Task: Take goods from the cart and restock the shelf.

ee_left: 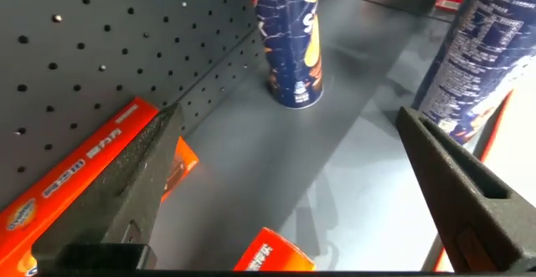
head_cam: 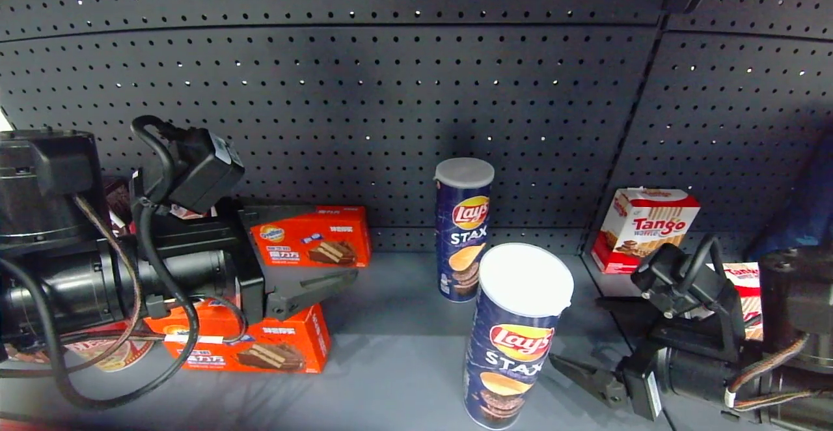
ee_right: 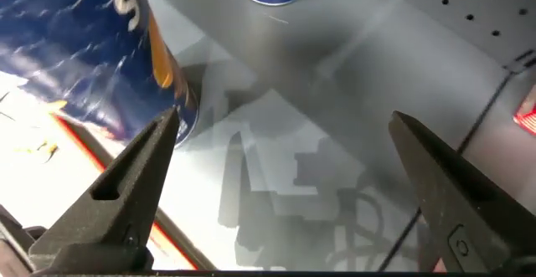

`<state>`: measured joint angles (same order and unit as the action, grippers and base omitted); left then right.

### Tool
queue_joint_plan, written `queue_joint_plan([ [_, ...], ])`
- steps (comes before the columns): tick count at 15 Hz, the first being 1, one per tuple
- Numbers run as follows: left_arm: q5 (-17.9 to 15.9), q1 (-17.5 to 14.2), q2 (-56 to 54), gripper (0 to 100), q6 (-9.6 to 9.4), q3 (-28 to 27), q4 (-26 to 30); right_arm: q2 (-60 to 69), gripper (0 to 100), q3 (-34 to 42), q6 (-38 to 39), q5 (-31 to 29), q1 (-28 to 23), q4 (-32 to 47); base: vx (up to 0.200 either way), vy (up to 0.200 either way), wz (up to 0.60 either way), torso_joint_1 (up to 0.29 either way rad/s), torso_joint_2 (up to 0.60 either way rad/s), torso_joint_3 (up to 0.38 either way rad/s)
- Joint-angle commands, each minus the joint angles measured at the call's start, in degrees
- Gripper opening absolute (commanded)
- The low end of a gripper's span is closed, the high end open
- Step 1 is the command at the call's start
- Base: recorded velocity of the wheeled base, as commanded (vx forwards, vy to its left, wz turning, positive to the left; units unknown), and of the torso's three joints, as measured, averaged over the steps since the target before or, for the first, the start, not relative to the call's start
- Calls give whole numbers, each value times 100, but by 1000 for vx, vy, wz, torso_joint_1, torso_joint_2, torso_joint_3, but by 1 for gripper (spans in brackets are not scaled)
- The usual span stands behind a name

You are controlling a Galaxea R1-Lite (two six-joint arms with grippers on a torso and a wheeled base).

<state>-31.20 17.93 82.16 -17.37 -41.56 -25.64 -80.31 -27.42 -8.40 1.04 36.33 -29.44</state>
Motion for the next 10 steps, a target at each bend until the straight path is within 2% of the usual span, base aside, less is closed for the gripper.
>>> queue_joint_plan([
  [1,-1,-9,19,100,-3,-1,-3,-213,100,-97,-4,11,6,0,0,0,0,0,0,0],
  [10,-1,-27,28,100,15,7,-3,-679,100,-484,5,2,234,-18,0,0,0,0,0,0],
])
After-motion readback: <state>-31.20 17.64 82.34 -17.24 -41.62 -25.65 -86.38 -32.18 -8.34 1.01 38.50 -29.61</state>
